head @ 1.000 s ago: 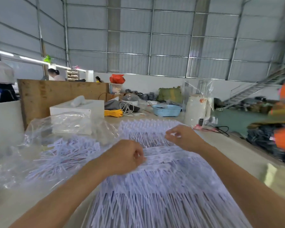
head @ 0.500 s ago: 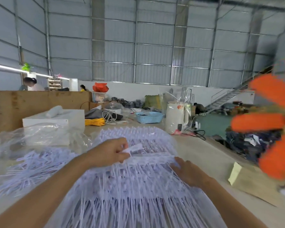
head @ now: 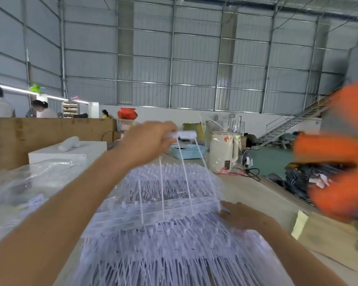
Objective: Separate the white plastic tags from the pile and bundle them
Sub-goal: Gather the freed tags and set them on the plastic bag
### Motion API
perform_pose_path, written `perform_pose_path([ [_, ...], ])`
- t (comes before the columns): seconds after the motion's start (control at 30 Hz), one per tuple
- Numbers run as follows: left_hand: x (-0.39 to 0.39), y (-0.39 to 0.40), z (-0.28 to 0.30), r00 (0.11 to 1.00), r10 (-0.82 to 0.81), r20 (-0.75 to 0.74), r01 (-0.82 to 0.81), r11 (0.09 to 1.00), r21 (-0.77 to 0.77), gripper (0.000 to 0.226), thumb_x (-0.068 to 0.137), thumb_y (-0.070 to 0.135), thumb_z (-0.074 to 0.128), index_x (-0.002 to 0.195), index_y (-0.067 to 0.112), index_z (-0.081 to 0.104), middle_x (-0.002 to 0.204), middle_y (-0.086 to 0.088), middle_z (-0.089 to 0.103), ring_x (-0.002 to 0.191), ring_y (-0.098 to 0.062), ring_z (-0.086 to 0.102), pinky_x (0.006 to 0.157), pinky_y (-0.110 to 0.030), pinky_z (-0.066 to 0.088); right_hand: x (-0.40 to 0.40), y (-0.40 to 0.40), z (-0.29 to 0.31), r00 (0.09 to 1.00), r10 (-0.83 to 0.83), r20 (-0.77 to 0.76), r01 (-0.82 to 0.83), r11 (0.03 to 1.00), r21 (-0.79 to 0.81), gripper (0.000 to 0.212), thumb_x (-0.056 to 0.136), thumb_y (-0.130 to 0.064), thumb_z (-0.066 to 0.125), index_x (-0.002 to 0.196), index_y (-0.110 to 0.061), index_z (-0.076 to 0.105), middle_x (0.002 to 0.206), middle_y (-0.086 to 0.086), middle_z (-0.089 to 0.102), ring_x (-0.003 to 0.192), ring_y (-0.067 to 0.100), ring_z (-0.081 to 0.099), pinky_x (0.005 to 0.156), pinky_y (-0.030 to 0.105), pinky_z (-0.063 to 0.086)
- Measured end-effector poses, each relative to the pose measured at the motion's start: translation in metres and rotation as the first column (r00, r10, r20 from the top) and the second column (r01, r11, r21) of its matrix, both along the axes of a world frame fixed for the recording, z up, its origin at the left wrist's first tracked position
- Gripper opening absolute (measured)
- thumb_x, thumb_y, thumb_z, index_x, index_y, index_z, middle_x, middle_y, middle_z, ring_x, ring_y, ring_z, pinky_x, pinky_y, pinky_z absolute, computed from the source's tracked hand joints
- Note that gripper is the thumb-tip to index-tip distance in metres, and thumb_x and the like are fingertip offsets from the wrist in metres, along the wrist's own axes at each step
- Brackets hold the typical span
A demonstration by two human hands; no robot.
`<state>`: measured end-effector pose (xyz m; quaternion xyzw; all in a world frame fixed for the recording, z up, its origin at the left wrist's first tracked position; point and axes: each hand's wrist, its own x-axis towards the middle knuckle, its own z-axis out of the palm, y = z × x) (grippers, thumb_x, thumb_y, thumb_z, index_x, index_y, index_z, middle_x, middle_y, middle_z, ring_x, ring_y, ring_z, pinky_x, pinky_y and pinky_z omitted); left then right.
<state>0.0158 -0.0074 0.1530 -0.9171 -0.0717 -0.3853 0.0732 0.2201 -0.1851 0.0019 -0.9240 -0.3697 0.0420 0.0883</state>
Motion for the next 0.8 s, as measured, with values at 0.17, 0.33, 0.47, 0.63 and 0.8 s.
perform_pose_path([
  [0.17,0.044,0.005,-0.082,0.953,-0.039,-0.300,0.016,0.997,-0.080,0.030,0.098,0.034,0.046,0.126,0.023,0.049,0.114,-0.003,0.064,0.096,-0.021,0.060,0.082,-0.032,0.049,-0.026,0.020,0.055,0.983,0.087,-0.160,0.025,0.804,0.594,0.049,0.100,-0.041,0.033,0.098,-0.001,0.060,0.087,0.011,0.061,0.079,0.021,0.058,0.085,0.040,0.051],
  [0.33,0.065,0.015,-0.124,0.932,-0.029,-0.361,-0.031,0.987,-0.159,0.032,0.095,0.033,0.048,0.124,0.021,0.050,0.108,-0.007,0.064,0.099,-0.026,0.058,0.077,-0.032,0.046,-0.055,0.060,0.032,0.811,0.281,-0.513,0.155,0.742,0.652,0.035,0.096,-0.040,0.049,0.084,-0.008,0.056,0.067,0.008,0.059,0.047,0.014,0.058,0.042,0.018,0.041],
  [0.47,0.064,0.032,-0.140,0.928,-0.216,-0.303,0.006,0.823,-0.568,0.019,0.091,0.032,0.057,0.075,0.026,0.065,0.073,0.004,0.066,0.066,-0.009,0.060,0.065,-0.024,0.045,-0.057,0.082,0.007,0.763,0.358,-0.539,0.258,0.595,0.761,0.028,0.095,-0.010,0.054,0.068,-0.007,0.048,0.049,0.001,0.041,0.034,0.008,0.039,0.036,0.017,0.030],
  [0.63,0.071,0.041,-0.150,0.958,-0.158,-0.241,-0.056,0.720,-0.692,0.045,0.098,0.028,0.047,0.054,0.019,0.045,0.050,0.005,0.056,0.041,-0.001,0.047,0.055,-0.023,0.039,-0.060,0.094,0.003,0.805,0.357,-0.475,0.204,0.585,0.785,0.024,0.097,-0.008,0.050,0.073,-0.005,0.047,0.046,0.001,0.036,0.032,0.008,0.035,0.037,0.017,0.030],
  [0.8,0.074,0.031,-0.147,0.948,-0.126,-0.293,-0.118,0.713,-0.691,0.049,0.100,0.036,0.041,0.055,0.017,0.039,0.053,0.001,0.044,0.050,-0.015,0.045,0.058,-0.029,0.039,-0.054,0.094,-0.001,0.887,0.331,-0.323,0.087,0.567,0.819,0.028,0.097,-0.011,0.050,0.069,-0.004,0.049,0.055,0.005,0.042,0.046,0.013,0.042,0.050,0.023,0.035],
])
